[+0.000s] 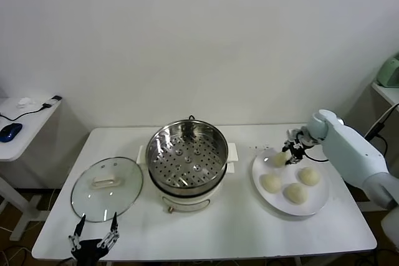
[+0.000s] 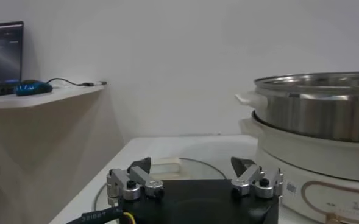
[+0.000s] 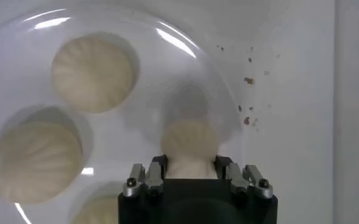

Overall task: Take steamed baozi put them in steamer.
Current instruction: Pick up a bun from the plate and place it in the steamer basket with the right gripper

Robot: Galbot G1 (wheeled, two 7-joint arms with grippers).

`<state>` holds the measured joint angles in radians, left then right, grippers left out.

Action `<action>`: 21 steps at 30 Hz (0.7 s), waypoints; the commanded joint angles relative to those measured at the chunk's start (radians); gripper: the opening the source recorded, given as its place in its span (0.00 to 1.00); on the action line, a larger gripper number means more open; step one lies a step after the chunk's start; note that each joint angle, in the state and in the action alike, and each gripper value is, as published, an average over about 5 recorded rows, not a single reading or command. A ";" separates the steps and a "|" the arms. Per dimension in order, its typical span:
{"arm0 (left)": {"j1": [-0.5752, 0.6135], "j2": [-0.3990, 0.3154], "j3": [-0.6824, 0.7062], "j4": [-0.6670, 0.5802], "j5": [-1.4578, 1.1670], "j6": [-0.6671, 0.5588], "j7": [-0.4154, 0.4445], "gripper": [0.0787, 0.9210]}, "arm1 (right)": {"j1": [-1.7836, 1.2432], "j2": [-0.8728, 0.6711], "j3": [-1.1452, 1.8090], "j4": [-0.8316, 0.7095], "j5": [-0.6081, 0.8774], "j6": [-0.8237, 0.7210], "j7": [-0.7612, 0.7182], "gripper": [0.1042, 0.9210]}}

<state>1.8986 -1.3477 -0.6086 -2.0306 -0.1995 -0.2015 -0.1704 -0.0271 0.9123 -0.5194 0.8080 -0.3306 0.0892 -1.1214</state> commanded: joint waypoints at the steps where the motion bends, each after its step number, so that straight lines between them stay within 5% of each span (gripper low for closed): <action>1: -0.001 0.001 0.002 -0.003 0.000 0.001 0.000 0.88 | 0.184 -0.073 -0.146 0.251 0.122 0.036 0.005 0.51; 10: 0.001 0.005 0.007 -0.005 -0.001 -0.002 -0.001 0.88 | 0.549 0.089 -0.380 0.474 0.121 0.254 -0.026 0.56; 21: 0.003 0.004 0.006 -0.012 -0.002 -0.002 -0.003 0.88 | 0.494 0.306 -0.449 0.487 -0.033 0.432 -0.072 0.61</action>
<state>1.9017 -1.3434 -0.6029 -2.0422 -0.2015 -0.2042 -0.1731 0.4085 1.0721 -0.8713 1.2205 -0.2880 0.3825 -1.1714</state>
